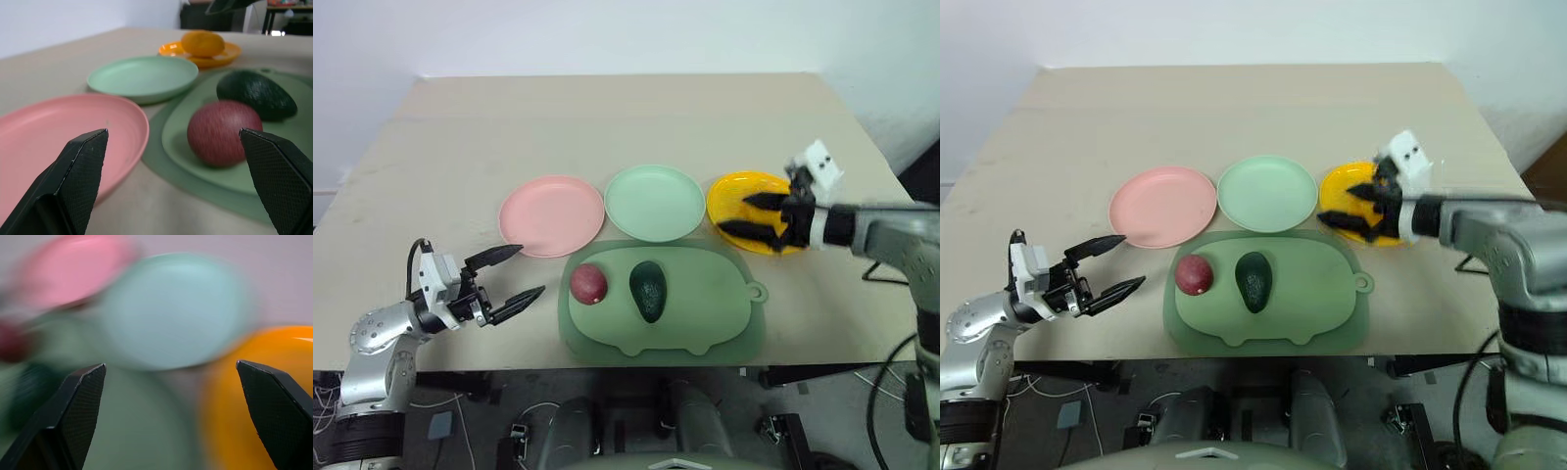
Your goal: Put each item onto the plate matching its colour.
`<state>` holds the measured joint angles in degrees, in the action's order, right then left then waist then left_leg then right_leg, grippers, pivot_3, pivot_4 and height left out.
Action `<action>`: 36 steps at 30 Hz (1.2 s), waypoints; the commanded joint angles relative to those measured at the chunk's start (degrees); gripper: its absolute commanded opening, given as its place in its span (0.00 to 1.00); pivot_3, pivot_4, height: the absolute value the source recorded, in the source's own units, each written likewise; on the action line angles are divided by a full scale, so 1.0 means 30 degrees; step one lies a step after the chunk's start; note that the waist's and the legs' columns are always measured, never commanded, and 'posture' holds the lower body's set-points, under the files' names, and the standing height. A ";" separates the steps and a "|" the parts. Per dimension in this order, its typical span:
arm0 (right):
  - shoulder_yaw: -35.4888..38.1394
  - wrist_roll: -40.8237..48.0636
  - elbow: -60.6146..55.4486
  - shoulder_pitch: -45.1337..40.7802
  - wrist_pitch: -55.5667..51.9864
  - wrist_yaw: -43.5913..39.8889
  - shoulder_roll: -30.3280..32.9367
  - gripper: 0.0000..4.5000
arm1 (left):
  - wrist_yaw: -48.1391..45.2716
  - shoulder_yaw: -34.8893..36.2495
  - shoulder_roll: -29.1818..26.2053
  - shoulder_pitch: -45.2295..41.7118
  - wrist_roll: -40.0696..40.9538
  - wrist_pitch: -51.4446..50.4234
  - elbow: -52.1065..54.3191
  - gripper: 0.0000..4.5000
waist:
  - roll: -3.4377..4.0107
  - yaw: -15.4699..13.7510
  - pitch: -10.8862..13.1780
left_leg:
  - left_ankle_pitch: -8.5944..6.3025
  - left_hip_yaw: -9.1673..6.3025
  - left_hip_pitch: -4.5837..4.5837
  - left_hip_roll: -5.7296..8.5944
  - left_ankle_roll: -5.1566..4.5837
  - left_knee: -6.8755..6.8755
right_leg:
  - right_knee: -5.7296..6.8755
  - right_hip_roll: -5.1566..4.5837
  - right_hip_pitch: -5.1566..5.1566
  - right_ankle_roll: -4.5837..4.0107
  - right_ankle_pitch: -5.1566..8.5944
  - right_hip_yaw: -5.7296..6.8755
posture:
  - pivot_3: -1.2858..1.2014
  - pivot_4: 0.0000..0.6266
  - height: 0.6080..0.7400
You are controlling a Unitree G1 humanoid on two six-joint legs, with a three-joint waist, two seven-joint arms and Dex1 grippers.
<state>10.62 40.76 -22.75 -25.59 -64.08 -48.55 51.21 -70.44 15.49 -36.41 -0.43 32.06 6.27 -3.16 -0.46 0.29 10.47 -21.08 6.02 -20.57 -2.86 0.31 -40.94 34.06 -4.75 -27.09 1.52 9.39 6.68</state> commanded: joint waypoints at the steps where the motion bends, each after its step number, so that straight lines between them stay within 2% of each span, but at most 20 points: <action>1: 0.1984 0.0979 -0.1127 0.1522 0.1926 -0.2542 0.1072 1.00 | -0.0720 0.0794 -0.0563 -0.0191 0.0485 0.0273 -0.0298 1.00 | -0.0005 0.0038 0.0003 | -0.0002 0.0010 0.0005 -0.0003 -0.0004 -0.0011 | -0.0004 -0.0004 0.0003 0.0002 0.0001 -0.0007 | 0.52 0.24 0.95; 4: 0.2766 0.1317 -0.0663 0.3184 0.3318 -0.4346 0.1558 1.00 | -0.1067 0.0814 -0.0688 -0.0359 0.0482 0.0274 -0.0476 1.00 | -0.0009 0.0062 0.0004 | -0.0007 0.0012 0.0024 -0.0001 -0.0013 -0.0019 | -0.0017 -0.0010 0.0021 0.0062 0.0042 -0.0014 | 0.52 0.24 0.95; 7: 0.2538 0.0695 -0.0017 0.4254 0.4567 -0.5385 0.2147 1.00 | -0.1170 0.0783 -0.0695 -0.0488 0.0423 0.0223 -0.0492 1.00 | -0.0012 0.0072 0.0003 | -0.0008 0.0009 0.0029 0.0008 -0.0012 -0.0015 | -0.0009 0.0009 0.0025 0.0042 0.0031 -0.0013 | 0.52 0.24 0.95; 11: 0.1995 0.0985 -0.0253 0.4032 0.4641 -0.4923 0.1947 1.00 | -0.1055 0.0776 -0.0573 -0.0318 0.0404 0.0182 -0.0194 1.00 | -0.0012 0.0124 0.0003 | -0.0006 0.0018 0.0035 0.0009 -0.0010 -0.0015 | -0.0001 0.0016 0.0021 0.0013 0.0013 -0.0020 | 0.52 0.24 0.95; 13: 0.1582 0.2073 -0.0798 0.3237 0.2985 -0.3673 0.1538 1.00 | -0.0928 0.0784 -0.0477 -0.0065 0.0420 0.0170 0.0080 1.00 | -0.0012 0.0157 0.0003 | -0.0006 0.0018 0.0038 0.0008 -0.0009 -0.0013 | 0.0001 0.0020 0.0020 0.0012 0.0013 -0.0021 | 0.52 0.24 0.95; 16: 0.1336 0.4945 -0.0802 0.0910 -0.1629 -0.0233 0.0044 1.00 | -0.0729 0.0812 -0.0394 0.0260 0.0442 0.0146 0.0367 1.00 | -0.0019 0.0163 0.0005 | -0.0006 0.0027 0.0042 -0.0003 -0.0008 -0.0013 | 0.0007 0.0021 0.0012 0.0007 0.0011 -0.0030 | 0.52 0.24 0.95; 19: 0.0538 0.5307 -0.1175 -0.1215 -0.4976 0.3844 -0.2196 1.00 | -0.0502 0.0772 -0.0265 0.0587 0.0419 0.0120 0.0690 1.00 | -0.0021 0.0122 0.0002 | -0.0005 0.0021 0.0024 -0.0002 -0.0007 -0.0011 | 0.0016 0.0016 -0.0005 -0.0001 0.0010 -0.0032 | 0.52 0.24 0.95; 23: 0.0626 0.5233 -0.1351 -0.2968 -0.8600 0.7539 -0.5242 1.00 | -0.0290 0.0681 -0.0198 0.0728 0.0391 0.0086 0.0870 1.00 | -0.0018 0.0042 0.0002 | -0.0004 0.0019 -0.0013 -0.0001 -0.0006 -0.0017 | 0.0020 -0.0003 -0.0027 -0.0001 0.0007 -0.0026 | 0.52 0.24 0.95; 29: -0.0222 0.5855 -0.1526 -0.3098 -0.9475 1.2225 -0.9018 1.00 | -0.0006 0.0517 -0.0037 0.0777 0.0309 0.0128 0.0995 1.00 | -0.0014 0.0144 -0.0001 | -0.0004 0.0033 -0.0012 0.0011 -0.0006 -0.0014 | 0.0032 0.0000 -0.0032 0.0002 0.0004 -0.0027 | 0.52 0.24 0.95; 36: -0.0984 0.5700 -0.1449 -0.1951 -0.9475 1.5362 -1.1192 1.00 | 0.0261 0.0507 0.0187 0.0850 0.0274 0.0133 0.1243 1.00 | -0.0015 0.0149 -0.0004 | -0.0004 0.0035 -0.0007 0.0015 -0.0006 -0.0014 | 0.0031 0.0004 -0.0021 0.0003 0.0003 -0.0027 | 0.52 0.24 0.95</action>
<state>7.65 57.14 -25.14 -31.65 -92.08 -4.59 18.74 -69.79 16.52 -35.77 1.96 32.69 5.99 -1.55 -0.51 0.73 10.45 -21.09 6.13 -20.59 -2.82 0.29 -40.99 34.16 -4.74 -27.15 1.53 9.40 6.60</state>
